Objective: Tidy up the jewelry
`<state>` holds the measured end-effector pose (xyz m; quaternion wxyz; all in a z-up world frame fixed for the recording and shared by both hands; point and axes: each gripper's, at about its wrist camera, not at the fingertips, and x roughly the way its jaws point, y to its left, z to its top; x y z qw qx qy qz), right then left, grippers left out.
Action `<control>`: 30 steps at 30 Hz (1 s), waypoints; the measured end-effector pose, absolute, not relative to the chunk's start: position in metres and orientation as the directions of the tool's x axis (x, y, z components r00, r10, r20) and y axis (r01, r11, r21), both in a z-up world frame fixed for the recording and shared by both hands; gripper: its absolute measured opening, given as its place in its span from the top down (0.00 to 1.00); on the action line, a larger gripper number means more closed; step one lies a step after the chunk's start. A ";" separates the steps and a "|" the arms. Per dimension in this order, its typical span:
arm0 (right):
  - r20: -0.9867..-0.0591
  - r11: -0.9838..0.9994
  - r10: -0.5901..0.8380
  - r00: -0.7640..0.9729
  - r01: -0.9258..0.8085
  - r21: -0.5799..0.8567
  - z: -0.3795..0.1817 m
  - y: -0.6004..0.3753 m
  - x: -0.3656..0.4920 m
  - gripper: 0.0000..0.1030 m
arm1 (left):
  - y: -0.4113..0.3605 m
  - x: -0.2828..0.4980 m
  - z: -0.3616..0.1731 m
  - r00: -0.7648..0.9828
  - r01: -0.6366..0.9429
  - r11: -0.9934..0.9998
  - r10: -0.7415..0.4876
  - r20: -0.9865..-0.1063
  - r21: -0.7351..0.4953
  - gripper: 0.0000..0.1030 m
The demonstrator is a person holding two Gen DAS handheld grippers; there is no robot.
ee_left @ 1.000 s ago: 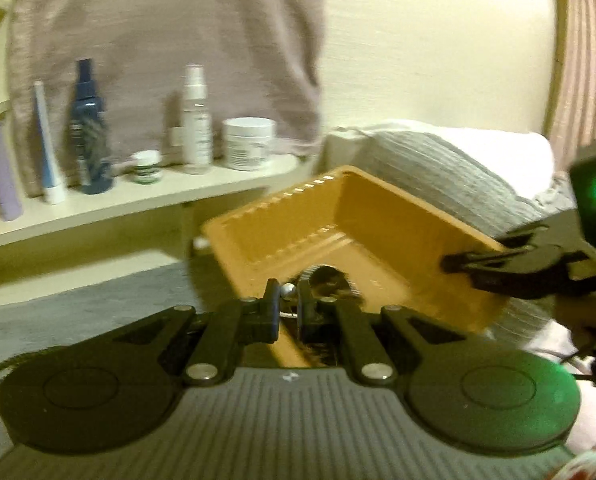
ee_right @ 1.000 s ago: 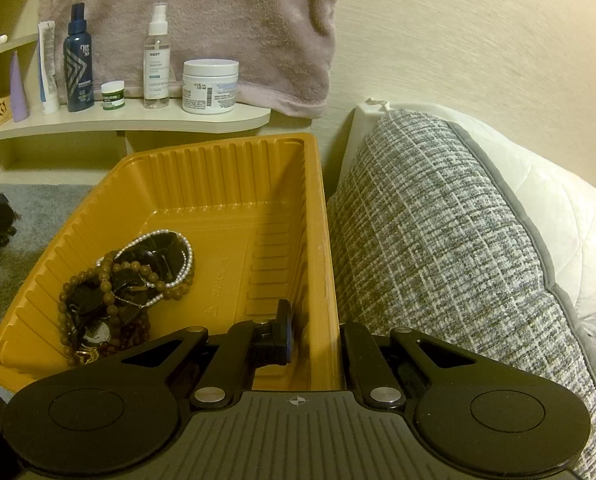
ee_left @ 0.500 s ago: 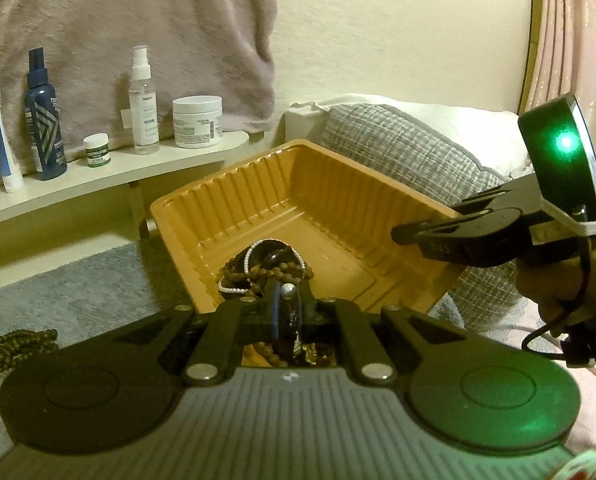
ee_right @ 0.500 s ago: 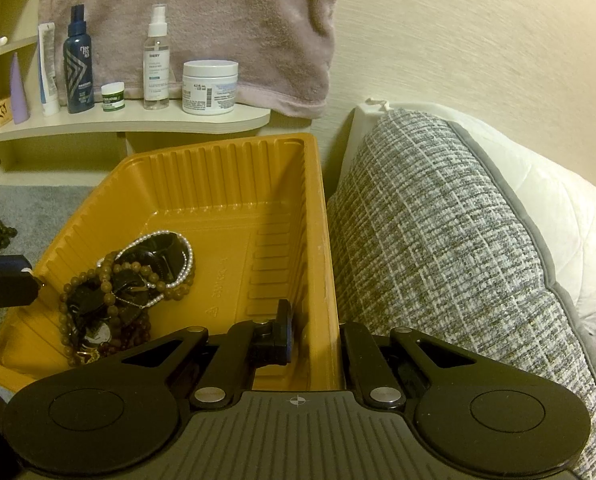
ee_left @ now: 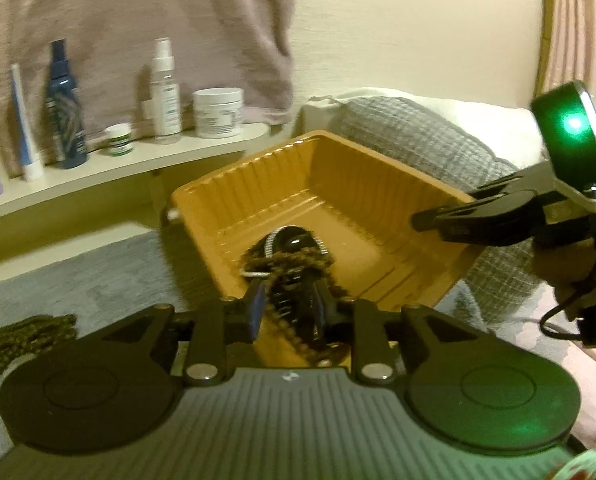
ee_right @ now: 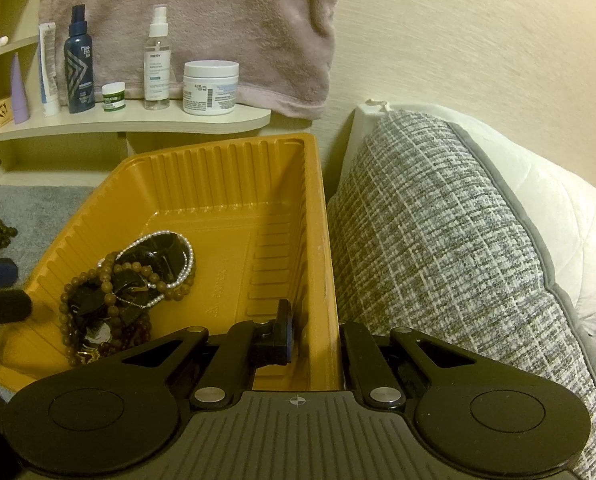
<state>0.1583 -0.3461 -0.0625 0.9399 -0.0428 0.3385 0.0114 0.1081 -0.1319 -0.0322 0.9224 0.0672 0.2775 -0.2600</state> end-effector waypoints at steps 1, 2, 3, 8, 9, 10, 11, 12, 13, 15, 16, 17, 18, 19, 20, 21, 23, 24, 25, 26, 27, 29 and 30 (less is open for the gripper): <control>-0.637 0.996 -0.007 0.771 -0.050 -0.072 -0.063 -0.346 0.158 0.94 | -0.127 0.109 -0.032 0.718 0.503 0.864 -0.431 -0.547 -0.019 0.78; -0.637 0.996 -0.007 0.771 -0.050 -0.072 -0.063 -0.346 0.158 0.94 | -0.122 0.109 -0.032 0.728 0.486 0.874 -0.415 -0.545 -0.017 0.78; -0.637 0.996 -0.008 0.771 -0.050 -0.073 -0.063 -0.346 0.158 0.94 | -0.117 0.110 -0.033 0.736 0.469 0.883 -0.400 -0.545 -0.015 0.78; -0.637 0.996 -0.008 0.770 -0.051 -0.073 -0.062 -0.346 0.158 0.94 | -0.080 0.118 -0.037 0.786 0.356 0.934 -0.293 -0.544 0.011 0.78; -0.637 0.996 -0.008 0.771 -0.052 -0.075 -0.062 -0.346 0.158 0.94 | -0.073 0.121 -0.038 0.794 0.332 0.943 -0.269 -0.546 0.020 0.78; -0.637 0.996 -0.008 0.771 -0.051 -0.075 -0.062 -0.346 0.158 0.94 | -0.064 0.123 -0.040 0.800 0.307 0.951 -0.242 -0.548 0.029 0.78; -0.637 0.996 -0.008 0.771 -0.051 -0.075 -0.062 -0.346 0.158 0.94 | -0.057 0.125 -0.041 0.805 0.288 0.957 -0.220 -0.551 0.038 0.78; -0.637 0.996 -0.008 0.771 -0.052 -0.075 -0.062 -0.346 0.158 0.94 | -0.049 0.127 -0.043 0.812 0.263 0.963 -0.193 -0.551 0.050 0.78; -0.637 0.996 -0.008 0.771 -0.052 -0.075 -0.062 -0.346 0.158 0.94 | -0.042 0.129 -0.044 0.817 0.244 0.968 -0.171 -0.551 0.061 0.78; -0.637 0.996 -0.008 0.771 -0.052 -0.076 -0.062 -0.346 0.158 0.94 | -0.027 0.132 -0.046 0.822 0.206 0.975 -0.128 -0.555 0.079 0.78; -0.637 0.996 -0.008 0.771 -0.053 -0.077 -0.062 -0.346 0.158 0.94 | -0.021 0.133 -0.047 0.823 0.191 0.978 -0.112 -0.557 0.086 0.78; -0.637 0.995 -0.009 0.771 -0.054 -0.078 -0.062 -0.346 0.158 0.94 | -0.014 0.133 -0.049 0.824 0.178 0.979 -0.095 -0.559 0.096 0.78; -0.638 0.995 -0.009 0.770 -0.054 -0.079 -0.062 -0.346 0.158 0.94 | -0.009 0.134 -0.050 0.824 0.169 0.980 -0.080 -0.560 0.109 0.78; -0.638 0.995 -0.009 0.770 -0.056 -0.080 -0.063 -0.346 0.159 0.94 | -0.003 0.135 -0.051 0.825 0.159 0.979 -0.062 -0.562 0.125 0.78; -0.638 0.995 -0.009 0.770 -0.056 -0.082 -0.063 -0.346 0.159 0.94 | 0.001 0.136 -0.052 0.824 0.155 0.978 -0.052 -0.564 0.137 0.78; -0.638 0.995 -0.009 0.770 -0.057 -0.082 -0.063 -0.346 0.159 0.94 | 0.005 0.137 -0.053 0.823 0.152 0.977 -0.041 -0.566 0.150 0.78; -0.639 0.995 -0.009 0.770 -0.057 -0.083 -0.063 -0.346 0.159 0.94 | 0.013 0.138 -0.055 0.821 0.156 0.972 -0.028 -0.570 0.177 0.78; -0.638 0.995 -0.010 0.770 -0.058 -0.085 -0.063 -0.347 0.159 0.94 | 0.015 0.139 -0.057 0.819 0.163 0.968 -0.023 -0.574 0.193 0.78; -0.638 0.995 -0.010 0.770 -0.058 -0.086 -0.063 -0.346 0.159 0.94 | 0.017 0.141 -0.058 0.817 0.171 0.962 -0.019 -0.577 0.211 0.78; -0.638 0.994 -0.010 0.770 -0.059 -0.087 -0.063 -0.346 0.159 0.94 | 0.017 0.143 -0.061 0.816 0.177 0.958 -0.014 -0.578 0.226 0.78; -0.638 0.994 -0.011 0.770 -0.059 -0.087 -0.063 -0.346 0.159 0.94 | 0.019 0.144 -0.062 0.813 0.186 0.952 -0.011 -0.582 0.242 0.78; -0.638 0.994 -0.011 0.770 -0.059 -0.088 -0.062 -0.346 0.159 0.94 | 0.019 0.146 -0.067 0.812 0.204 0.937 -0.001 -0.583 0.283 0.78; -0.639 0.994 -0.011 0.769 -0.060 -0.089 -0.062 -0.347 0.159 0.94 | 0.019 0.148 -0.069 0.811 0.217 0.927 0.004 -0.585 0.307 0.78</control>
